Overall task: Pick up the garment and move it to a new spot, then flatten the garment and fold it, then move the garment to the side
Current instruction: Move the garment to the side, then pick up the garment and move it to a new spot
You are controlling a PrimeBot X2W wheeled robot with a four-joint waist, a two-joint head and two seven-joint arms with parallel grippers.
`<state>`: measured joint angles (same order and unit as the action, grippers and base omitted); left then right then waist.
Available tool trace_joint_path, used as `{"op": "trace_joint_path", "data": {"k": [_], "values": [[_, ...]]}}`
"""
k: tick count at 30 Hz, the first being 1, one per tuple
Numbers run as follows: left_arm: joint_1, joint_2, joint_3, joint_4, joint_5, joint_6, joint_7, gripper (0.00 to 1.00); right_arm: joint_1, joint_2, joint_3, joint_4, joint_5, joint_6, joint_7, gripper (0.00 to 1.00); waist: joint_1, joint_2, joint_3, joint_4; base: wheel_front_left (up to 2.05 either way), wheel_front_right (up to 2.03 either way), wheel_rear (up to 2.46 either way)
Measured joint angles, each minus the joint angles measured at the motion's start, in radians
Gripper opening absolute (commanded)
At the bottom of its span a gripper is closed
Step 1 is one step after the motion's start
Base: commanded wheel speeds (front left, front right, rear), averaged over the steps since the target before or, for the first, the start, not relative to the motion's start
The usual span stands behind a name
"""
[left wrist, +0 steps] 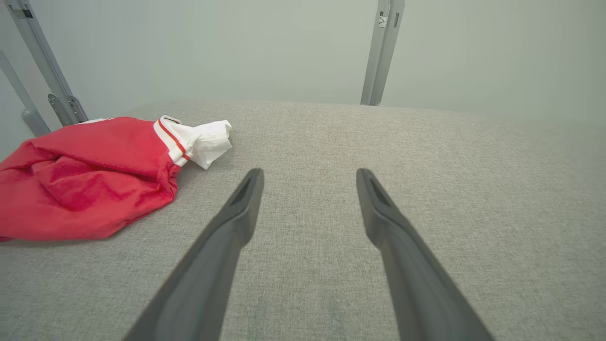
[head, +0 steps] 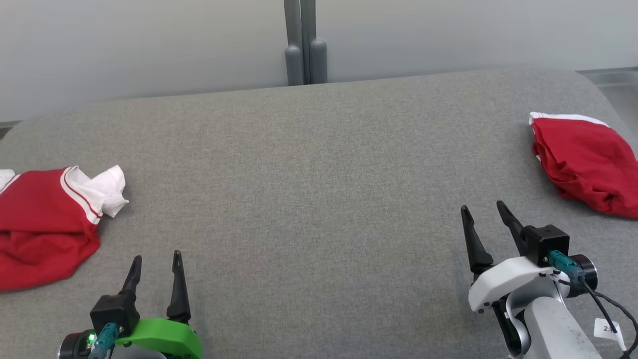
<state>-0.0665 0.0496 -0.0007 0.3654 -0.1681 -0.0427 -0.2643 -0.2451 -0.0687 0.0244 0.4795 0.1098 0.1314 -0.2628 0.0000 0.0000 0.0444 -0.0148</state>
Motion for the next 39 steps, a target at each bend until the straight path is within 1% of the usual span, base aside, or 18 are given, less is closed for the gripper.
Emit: {"op": "trace_joint_path", "data": {"k": [9, 18, 22, 25, 29, 35, 39], "values": [[0.032, 0.0, 0.01, -0.001, 0.011, 0.0, 0.0, 1.0, 0.059, 0.011, -0.002, -0.016, 0.0, 0.0, 0.0, 1.0, 0.0, 0.0, -0.059, 0.011, 0.0, 0.0, 0.0], [0.049, 0.0, 0.009, -0.002, 0.013, 0.002, 0.0, 1.0, 0.07, 0.014, 0.009, -0.021, 0.0, 0.0, 0.0, 1.0, 0.0, 0.0, -0.059, 0.021, 0.0, 0.0, 0.0], [0.05, 0.0, 0.009, 0.002, 0.015, 0.005, 0.0, 1.0, 0.073, 0.011, 0.013, -0.004, 0.011, 0.0, 0.0, 1.0, 0.0, 0.0, -0.055, 0.041, 0.0, 0.0, 0.0], [0.049, -0.001, 0.007, 0.006, 0.014, 0.01, 0.0, 1.0, 0.078, 0.002, 0.017, -0.005, 0.011, 0.0, 0.0, 1.0, 0.0, 0.0, -0.051, 0.072, 0.0, 0.0, 0.0], [0.05, -0.001, 0.018, 0.006, 0.007, 0.022, 0.0, 1.0, 0.081, -0.003, 0.036, -0.007, 0.015, 0.0, 0.0, 1.0, 0.0, 0.0, -0.047, 0.13, 0.0, 0.0, 0.0], [0.062, -0.001, 0.05, 0.008, 0.009, 0.027, 0.0, 1.0, 0.079, -0.001, 0.092, -0.012, 0.03, 0.0, 0.0, 1.0, 0.0, 0.0, -0.041, 0.238, 0.0, 0.0, 0.0], [0.062, 0.0, 0.049, 0.016, 0.003, 0.029, 0.0, 1.0, 0.07, -0.004, 0.126, -0.018, 0.04, 0.0, 0.0, 1.0, 0.0, 0.0, -0.033, 0.317, 0.0, 0.0, 0.0]]}}
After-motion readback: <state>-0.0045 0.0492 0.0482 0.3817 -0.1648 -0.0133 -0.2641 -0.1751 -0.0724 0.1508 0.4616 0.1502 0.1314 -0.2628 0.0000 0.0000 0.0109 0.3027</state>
